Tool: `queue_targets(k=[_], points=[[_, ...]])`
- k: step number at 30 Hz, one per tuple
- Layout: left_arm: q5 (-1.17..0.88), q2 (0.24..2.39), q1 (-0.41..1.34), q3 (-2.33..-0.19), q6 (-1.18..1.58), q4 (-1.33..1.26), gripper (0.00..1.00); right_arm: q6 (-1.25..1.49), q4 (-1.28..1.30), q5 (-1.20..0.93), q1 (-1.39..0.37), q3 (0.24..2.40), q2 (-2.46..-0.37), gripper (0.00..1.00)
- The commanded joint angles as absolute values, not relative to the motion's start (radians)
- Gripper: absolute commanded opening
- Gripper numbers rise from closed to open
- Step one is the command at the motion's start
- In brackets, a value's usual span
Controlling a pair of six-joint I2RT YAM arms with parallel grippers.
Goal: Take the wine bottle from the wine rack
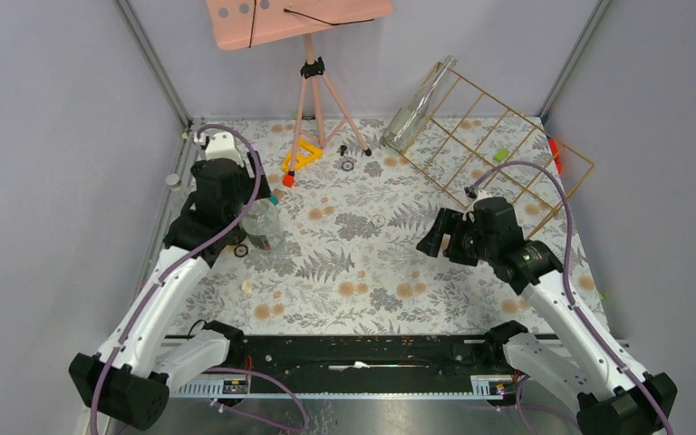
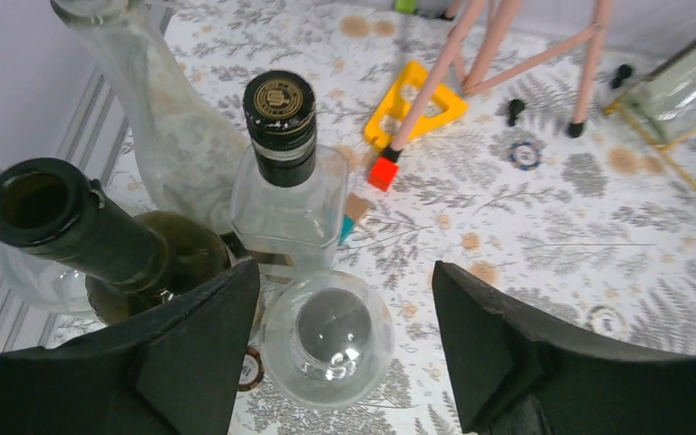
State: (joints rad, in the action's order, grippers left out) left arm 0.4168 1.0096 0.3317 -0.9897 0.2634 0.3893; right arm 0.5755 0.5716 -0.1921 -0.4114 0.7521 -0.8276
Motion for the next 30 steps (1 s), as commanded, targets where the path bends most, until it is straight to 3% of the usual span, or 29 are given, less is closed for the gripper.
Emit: queue_targets(k=[1,8,14,30], points=[[0.292,0.944,0.331,-1.079,0.294,0.448,0.77,0.551,0.548,-0.124,-0.409,0.889,-0.900,0.84],[0.308,0.886,0.557,-1.067,0.261,0.503,0.77,0.542,0.548,0.025,-0.407,1.169,-1.105,0.85],[0.205,0.823,0.710,-0.968,0.231,0.514,0.77,0.567,0.552,0.106,-0.383,1.464,-1.337,0.85],[0.114,0.717,0.735,-0.775,0.240,0.579,0.77,0.621,0.440,0.199,-0.265,2.189,-2.011,0.81]])
